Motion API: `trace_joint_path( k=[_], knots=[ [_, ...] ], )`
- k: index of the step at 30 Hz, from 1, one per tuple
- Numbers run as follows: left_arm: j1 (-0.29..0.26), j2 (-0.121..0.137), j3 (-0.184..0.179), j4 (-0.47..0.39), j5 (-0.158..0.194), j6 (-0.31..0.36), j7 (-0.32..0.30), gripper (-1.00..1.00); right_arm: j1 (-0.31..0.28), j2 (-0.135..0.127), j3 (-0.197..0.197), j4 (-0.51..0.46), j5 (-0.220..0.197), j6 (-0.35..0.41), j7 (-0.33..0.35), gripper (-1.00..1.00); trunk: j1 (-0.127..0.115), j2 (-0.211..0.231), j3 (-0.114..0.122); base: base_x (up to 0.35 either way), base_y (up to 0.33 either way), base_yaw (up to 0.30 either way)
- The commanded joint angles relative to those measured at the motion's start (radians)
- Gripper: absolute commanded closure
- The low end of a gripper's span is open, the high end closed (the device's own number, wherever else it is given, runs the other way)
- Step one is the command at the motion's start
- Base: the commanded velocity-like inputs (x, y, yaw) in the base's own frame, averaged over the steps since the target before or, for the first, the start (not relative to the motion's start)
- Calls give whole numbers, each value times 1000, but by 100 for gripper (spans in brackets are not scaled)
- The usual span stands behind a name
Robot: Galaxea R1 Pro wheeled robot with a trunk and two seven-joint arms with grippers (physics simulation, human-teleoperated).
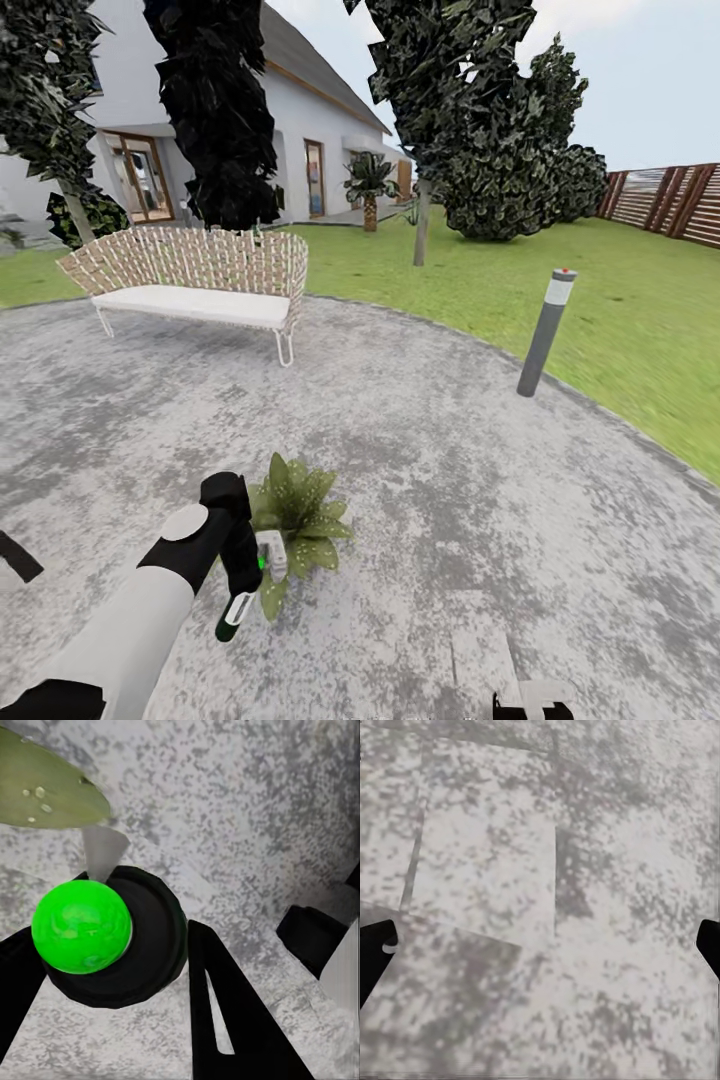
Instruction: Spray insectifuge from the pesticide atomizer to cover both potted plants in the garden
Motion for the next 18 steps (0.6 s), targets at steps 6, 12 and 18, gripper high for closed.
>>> trace_joint_path(
  k=[6,12,18],
  knots=[
    [0,5,0,11,0,9,-7,100,0,0,9,0,-8,-2,-2,-100,-1,0,4,-253,-184,244],
    [79,52,163,14,73,-51,130,100,0,-1,10,0,-5,-1,1,-100,-1,0,6,-278,-151,108],
    [197,59,392,37,282,-380,356,100,0,0,20,-3,2,-1,7,-100,-1,0,7,-75,-28,2]
  ],
)
